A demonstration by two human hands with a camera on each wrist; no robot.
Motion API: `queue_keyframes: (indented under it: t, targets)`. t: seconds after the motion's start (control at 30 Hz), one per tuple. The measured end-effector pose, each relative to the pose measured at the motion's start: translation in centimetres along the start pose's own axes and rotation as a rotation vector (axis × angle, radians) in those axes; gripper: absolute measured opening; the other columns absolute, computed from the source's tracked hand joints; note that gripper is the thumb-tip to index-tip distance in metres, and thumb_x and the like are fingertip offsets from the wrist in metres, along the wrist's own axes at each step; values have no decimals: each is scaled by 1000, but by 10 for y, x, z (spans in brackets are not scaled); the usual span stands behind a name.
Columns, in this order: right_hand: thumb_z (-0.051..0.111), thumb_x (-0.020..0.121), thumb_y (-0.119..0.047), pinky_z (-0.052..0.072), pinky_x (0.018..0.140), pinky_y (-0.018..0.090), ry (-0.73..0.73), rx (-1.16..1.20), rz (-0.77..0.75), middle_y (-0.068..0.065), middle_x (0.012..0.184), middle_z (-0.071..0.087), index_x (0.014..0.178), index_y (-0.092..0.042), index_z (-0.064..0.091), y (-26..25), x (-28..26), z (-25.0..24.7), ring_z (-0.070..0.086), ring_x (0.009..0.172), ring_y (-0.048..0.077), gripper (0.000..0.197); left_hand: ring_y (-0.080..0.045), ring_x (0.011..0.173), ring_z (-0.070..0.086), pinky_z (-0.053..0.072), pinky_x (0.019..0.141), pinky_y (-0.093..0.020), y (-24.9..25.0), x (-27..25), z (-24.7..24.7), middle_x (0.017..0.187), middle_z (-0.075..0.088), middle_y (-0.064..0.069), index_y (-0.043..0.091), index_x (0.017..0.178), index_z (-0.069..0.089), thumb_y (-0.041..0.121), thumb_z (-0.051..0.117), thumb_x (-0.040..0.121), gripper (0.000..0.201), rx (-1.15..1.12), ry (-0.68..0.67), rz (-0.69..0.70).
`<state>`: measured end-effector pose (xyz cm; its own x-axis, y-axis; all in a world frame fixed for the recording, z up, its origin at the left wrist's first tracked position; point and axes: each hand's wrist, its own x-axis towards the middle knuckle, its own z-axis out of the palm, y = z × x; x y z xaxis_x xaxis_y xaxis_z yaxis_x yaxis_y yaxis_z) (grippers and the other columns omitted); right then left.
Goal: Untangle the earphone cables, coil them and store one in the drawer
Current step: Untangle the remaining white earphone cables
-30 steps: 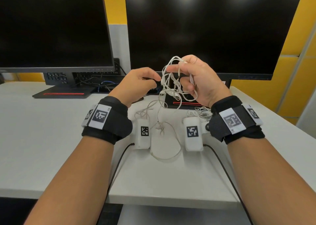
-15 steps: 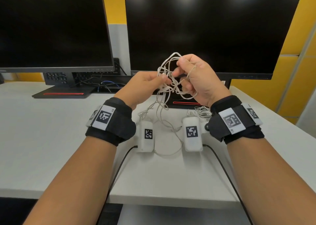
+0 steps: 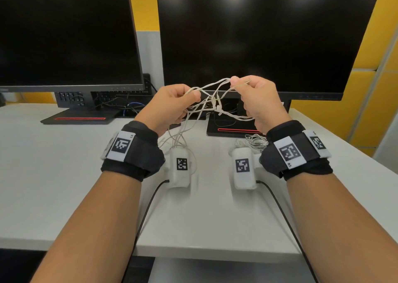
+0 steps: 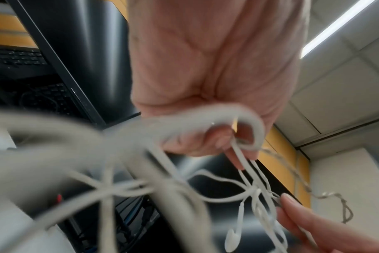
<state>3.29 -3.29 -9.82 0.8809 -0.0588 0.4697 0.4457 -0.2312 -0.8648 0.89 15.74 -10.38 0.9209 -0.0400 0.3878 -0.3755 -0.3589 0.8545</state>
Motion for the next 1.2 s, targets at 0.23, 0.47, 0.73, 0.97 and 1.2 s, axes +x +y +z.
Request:
queue_keyframes:
  t: [0.23, 0.47, 0.73, 0.97, 1.2]
  targets:
    - [43, 101, -47, 24, 46, 24, -311, -9, 240, -2, 57, 33, 87, -12, 65, -5, -3, -1, 25, 48, 11, 43, -7, 63, 52, 46, 57, -15, -10, 9, -8, 72, 58, 3, 11, 88, 66, 27, 58, 95, 19, 45, 324, 27]
    - [43, 101, -30, 31, 46, 23, -478, 100, 303, -2, 54, 31, 73, -13, 50, -7, -6, -4, 30, 48, 12, 34, -8, 51, 42, 46, 57, -26, -1, 4, -7, 61, 41, 4, 16, 89, 53, 18, 47, 101, 13, -406, 167, -105]
    - [48, 102, -31, 34, 44, 21, -165, 247, 319, -5, 53, 34, 85, -12, 58, -7, 0, -4, 32, 44, 7, 27, -10, 49, 30, 30, 44, -21, 1, -5, -6, 57, 41, 4, 16, 86, 63, 33, 63, 91, 18, 19, -150, -112]
    - [44, 101, -22, 54, 75, 36, -248, 221, 318, 3, 76, 58, 86, -9, 66, -5, -4, 0, 59, 76, 18, 30, -9, 47, 28, 29, 44, -21, 0, 1, -11, 57, 32, 4, 16, 77, 61, 35, 46, 101, 33, -66, 188, -172]
    - [40, 105, -28, 48, 49, 23, -197, 404, 337, -3, 56, 49, 90, -14, 58, -9, -3, -5, 50, 49, 11, 27, -12, 51, 32, 32, 50, -22, -3, 6, -5, 58, 42, 2, 15, 81, 67, 35, 41, 102, 39, 101, 151, -244]
